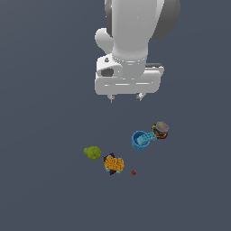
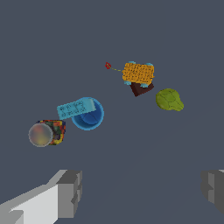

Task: Pick up a designated object from a clutter of objects.

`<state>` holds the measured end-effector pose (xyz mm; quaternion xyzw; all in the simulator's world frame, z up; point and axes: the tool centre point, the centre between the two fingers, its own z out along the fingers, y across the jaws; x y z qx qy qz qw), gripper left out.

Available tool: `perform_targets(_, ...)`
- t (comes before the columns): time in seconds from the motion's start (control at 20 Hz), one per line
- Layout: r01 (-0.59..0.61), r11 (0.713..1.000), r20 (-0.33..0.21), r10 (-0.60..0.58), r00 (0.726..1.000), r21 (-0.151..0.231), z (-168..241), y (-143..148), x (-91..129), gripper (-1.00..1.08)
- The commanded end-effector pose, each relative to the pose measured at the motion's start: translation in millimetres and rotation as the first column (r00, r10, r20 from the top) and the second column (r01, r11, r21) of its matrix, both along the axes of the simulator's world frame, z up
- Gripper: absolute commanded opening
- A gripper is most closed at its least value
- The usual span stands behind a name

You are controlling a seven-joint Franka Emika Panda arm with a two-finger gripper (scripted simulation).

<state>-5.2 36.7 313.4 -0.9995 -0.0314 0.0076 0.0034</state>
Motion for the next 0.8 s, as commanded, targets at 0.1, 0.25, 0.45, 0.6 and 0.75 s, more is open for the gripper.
perform_targets(0.1, -0.006, 1.0, 0.003, 0.006, 1.0, -0.002, 1, 1, 1, 1.0)
perform_targets(0.25, -0.035, 0.999, 0.016, 0.035, 0.999, -0.013, 6, 4, 5, 1.0)
perform_targets(0.45, -0.064, 0.998, 0.029, 0.065, 0.997, -0.024, 10, 8, 9, 1.0)
perform_targets(0.6, -0.061, 0.998, 0.028, 0.061, 0.998, -0.022, 10, 8, 8, 1.0)
perform_targets(0.75, -0.06, 0.998, 0.028, 0.061, 0.998, -0.023, 7, 10, 9, 1.0)
